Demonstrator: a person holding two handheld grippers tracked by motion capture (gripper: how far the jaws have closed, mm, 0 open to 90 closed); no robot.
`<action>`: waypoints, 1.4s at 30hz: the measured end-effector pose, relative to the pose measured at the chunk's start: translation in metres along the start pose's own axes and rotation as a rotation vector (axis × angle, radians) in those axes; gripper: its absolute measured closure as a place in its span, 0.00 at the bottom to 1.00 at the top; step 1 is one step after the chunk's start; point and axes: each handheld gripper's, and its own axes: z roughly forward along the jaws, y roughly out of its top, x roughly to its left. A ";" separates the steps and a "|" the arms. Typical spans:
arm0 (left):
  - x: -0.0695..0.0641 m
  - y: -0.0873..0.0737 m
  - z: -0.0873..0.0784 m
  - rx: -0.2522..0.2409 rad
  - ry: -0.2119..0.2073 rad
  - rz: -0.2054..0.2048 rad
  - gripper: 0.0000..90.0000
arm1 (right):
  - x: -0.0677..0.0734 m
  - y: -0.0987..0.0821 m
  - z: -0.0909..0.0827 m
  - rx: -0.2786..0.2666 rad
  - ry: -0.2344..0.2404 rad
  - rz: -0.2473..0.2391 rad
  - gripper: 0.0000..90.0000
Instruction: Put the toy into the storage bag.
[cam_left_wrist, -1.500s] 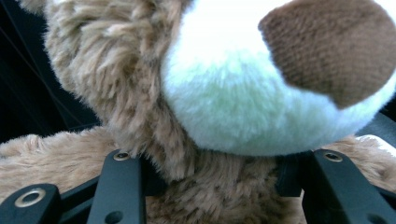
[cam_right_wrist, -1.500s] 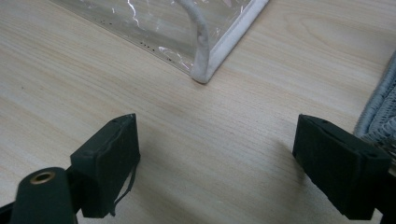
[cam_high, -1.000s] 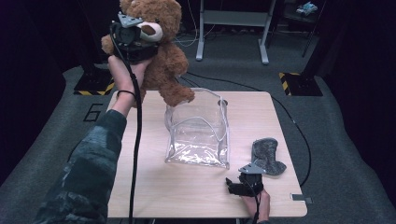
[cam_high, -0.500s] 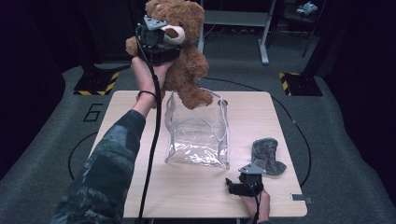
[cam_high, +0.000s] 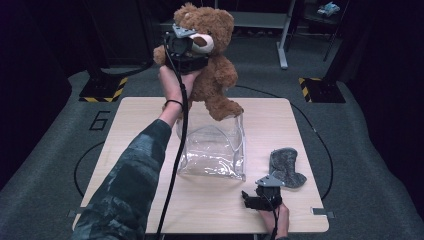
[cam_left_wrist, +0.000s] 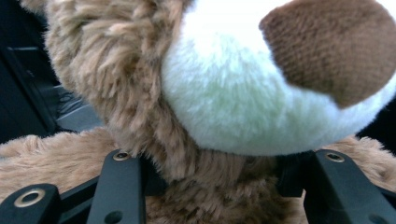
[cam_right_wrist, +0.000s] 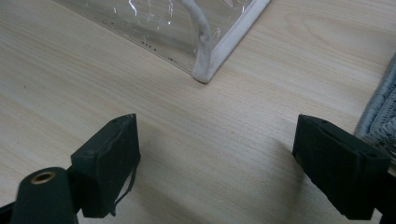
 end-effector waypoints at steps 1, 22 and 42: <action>-0.002 -0.002 0.003 0.002 -0.004 -0.002 0.55 | 0.000 0.000 0.000 0.000 0.000 0.000 0.16; -0.002 -0.034 0.024 0.045 -0.031 -0.046 0.54 | 0.000 0.000 0.000 -0.001 -0.001 0.001 0.16; -0.010 -0.081 0.038 0.168 -0.102 -0.054 0.50 | 0.000 0.000 0.000 0.000 -0.002 0.003 0.16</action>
